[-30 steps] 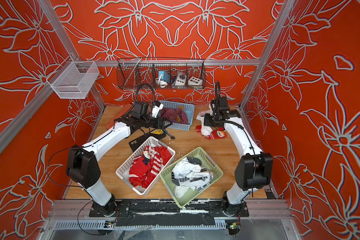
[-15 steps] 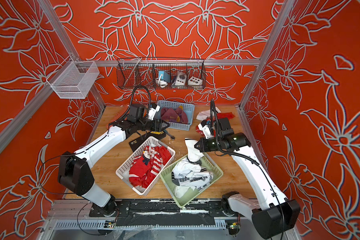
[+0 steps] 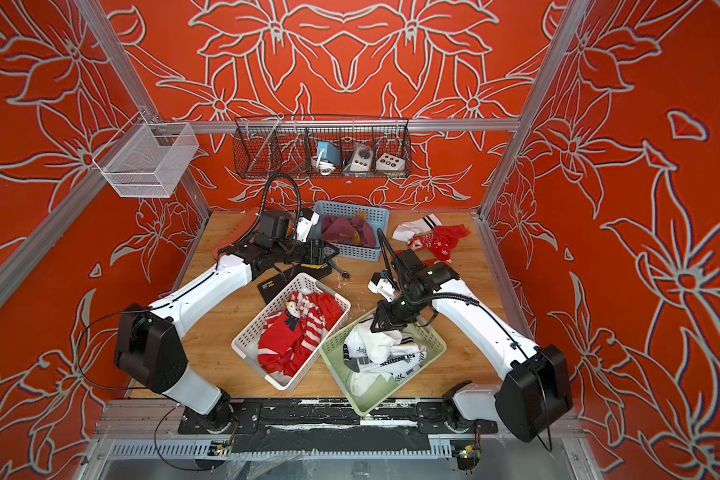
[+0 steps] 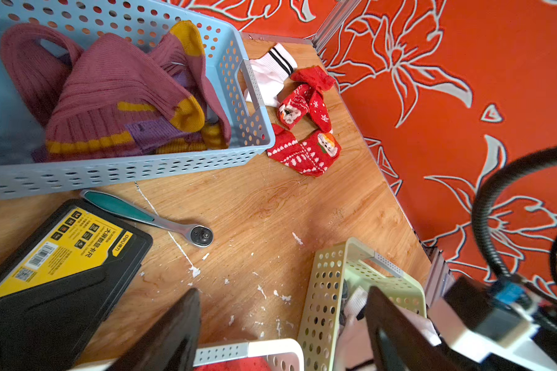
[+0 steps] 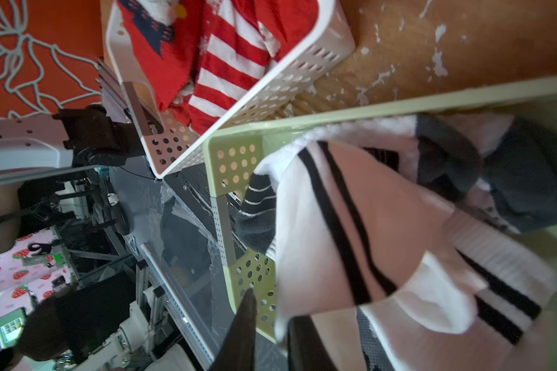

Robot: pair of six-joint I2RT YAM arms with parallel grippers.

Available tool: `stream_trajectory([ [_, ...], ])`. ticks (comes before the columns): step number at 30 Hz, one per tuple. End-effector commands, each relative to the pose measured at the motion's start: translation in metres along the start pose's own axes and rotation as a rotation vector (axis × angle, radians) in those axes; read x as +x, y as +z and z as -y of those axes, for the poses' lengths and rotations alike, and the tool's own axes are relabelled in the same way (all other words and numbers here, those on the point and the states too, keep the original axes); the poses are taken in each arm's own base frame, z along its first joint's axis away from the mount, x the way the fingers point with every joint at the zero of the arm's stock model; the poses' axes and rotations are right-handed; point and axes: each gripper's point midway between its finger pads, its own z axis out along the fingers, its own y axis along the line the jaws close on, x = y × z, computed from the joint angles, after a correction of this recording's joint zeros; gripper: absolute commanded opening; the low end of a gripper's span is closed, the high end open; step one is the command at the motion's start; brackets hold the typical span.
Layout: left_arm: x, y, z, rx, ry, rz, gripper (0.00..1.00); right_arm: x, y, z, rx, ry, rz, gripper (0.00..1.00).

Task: Sort the socks into the basket by color
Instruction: Place the sock in the bin.

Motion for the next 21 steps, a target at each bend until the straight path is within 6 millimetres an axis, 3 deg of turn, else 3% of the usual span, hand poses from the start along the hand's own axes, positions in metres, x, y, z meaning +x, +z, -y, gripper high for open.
stream_trajectory([
  [1, -0.006, -0.013, 0.014, 0.017, 0.035, 0.034, 0.78, 0.010, -0.003, 0.012, 0.079, 0.004, -0.039, 0.55],
  [2, -0.004, -0.014, 0.015, 0.018, 0.039, 0.029, 0.78, 0.009, -0.005, 0.014, 0.097, -0.002, -0.034, 0.64],
  [4, 0.000, -0.014, 0.016, 0.018, 0.044, 0.018, 0.78, 0.005, -0.011, 0.015, 0.127, -0.013, -0.018, 0.67],
  [8, 0.004, -0.014, 0.015, 0.020, 0.047, 0.016, 0.79, -0.007, -0.015, 0.009, 0.118, -0.021, 0.016, 0.61],
  [13, 0.003, -0.013, 0.015, 0.022, 0.052, 0.019, 0.79, -0.007, -0.001, 0.013, 0.093, 0.008, -0.037, 0.63],
  [17, 0.002, -0.012, 0.016, 0.030, 0.056, 0.018, 0.79, -0.008, -0.001, 0.019, 0.125, 0.005, -0.050, 0.63],
  [18, 0.002, -0.012, 0.016, 0.032, 0.056, 0.017, 0.79, -0.008, -0.001, 0.018, 0.122, 0.006, -0.047, 0.61],
  [19, 0.002, -0.012, 0.016, 0.033, 0.055, 0.017, 0.79, -0.008, 0.000, 0.019, 0.125, 0.008, -0.048, 0.53],
  [21, 0.004, -0.010, 0.015, 0.035, 0.051, 0.013, 0.79, -0.006, 0.004, 0.030, 0.170, 0.034, -0.066, 0.20],
])
